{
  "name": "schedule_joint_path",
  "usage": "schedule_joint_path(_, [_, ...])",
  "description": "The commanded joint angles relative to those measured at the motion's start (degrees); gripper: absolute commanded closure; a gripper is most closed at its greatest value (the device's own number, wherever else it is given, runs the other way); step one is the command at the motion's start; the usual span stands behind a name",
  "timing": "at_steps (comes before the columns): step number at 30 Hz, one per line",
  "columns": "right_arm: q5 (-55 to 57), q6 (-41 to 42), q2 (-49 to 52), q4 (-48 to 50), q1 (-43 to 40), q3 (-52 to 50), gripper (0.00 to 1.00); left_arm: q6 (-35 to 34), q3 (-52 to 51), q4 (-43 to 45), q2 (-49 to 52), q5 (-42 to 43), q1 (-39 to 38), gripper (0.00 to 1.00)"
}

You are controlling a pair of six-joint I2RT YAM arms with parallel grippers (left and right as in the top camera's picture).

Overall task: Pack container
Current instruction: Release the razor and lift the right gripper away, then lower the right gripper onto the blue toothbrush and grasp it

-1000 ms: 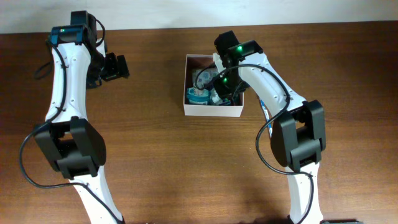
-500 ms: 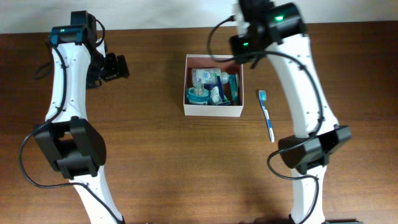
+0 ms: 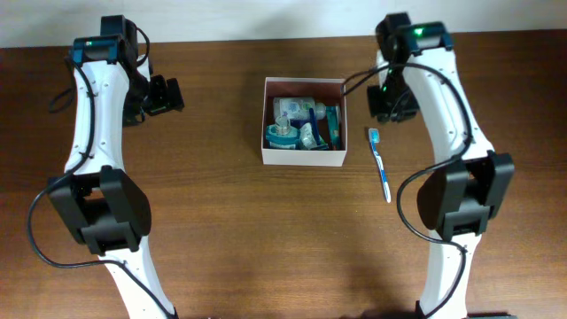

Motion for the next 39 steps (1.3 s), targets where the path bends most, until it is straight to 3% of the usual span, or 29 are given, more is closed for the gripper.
schedule_joint_path(1, [-0.5,0.4,0.2,1.4,0.7,-4.8,0.73,0.1,0.7,0.0,-1.6,0.4,0.1,0.01])
schedule_joint_path(31, [-3.3,-1.3,0.2,17.5,0.2,-27.0,0.71,0.1,0.7,0.0,-1.6,0.4,0.1,0.01])
schedule_joint_path(32, [-3.3,-1.3,0.2,18.7,0.2,-28.0,0.64,0.1,0.7,0.0,-1.6,0.4,0.1,0.01])
schedule_joint_path(39, [-3.3,-1.3,0.2,21.0,-1.3,-28.9,0.61,0.1,0.7,0.0,-1.6,0.4,0.1,0.01])
